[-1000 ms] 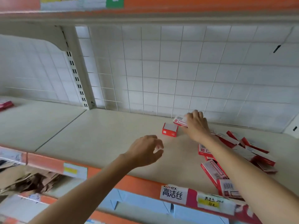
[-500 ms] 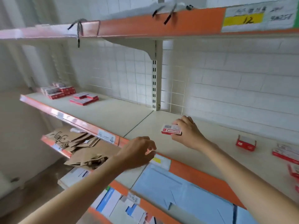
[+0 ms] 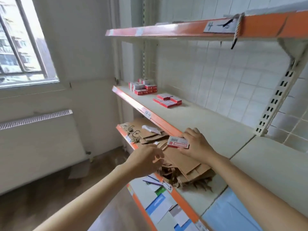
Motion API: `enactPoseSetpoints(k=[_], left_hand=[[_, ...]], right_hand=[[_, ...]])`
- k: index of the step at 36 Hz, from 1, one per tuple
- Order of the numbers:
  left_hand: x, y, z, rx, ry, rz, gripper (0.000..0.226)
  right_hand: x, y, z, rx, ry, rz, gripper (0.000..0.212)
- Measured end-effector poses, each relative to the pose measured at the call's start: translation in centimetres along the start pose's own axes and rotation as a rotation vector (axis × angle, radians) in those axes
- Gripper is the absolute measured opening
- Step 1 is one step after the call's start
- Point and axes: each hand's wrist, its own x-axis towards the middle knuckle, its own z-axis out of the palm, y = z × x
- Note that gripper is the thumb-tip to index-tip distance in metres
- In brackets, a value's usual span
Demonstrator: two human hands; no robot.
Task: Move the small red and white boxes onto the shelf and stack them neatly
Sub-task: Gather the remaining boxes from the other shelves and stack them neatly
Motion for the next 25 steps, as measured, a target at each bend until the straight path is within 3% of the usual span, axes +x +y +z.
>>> enactPoseSetpoints(k=[10,17,25], left_hand=[[8.7,-6.4,1.4,-0.058,0.054,0.015,0.018],[16.9,-10.1,0.4,-0.072,0.086,0.037,0.015],[22.7,-11.1,3.2,-0.098,0.009,0.092,0.015]], right_hand=[[10.3,6.3,2.7,0.051,0.062,0.068,0.045],[17.5,11.2,4.3,0.125,0.122,0.254,0.042],[17.9,13.8,7.0,0.285,-0.023,0.394,0.044]])
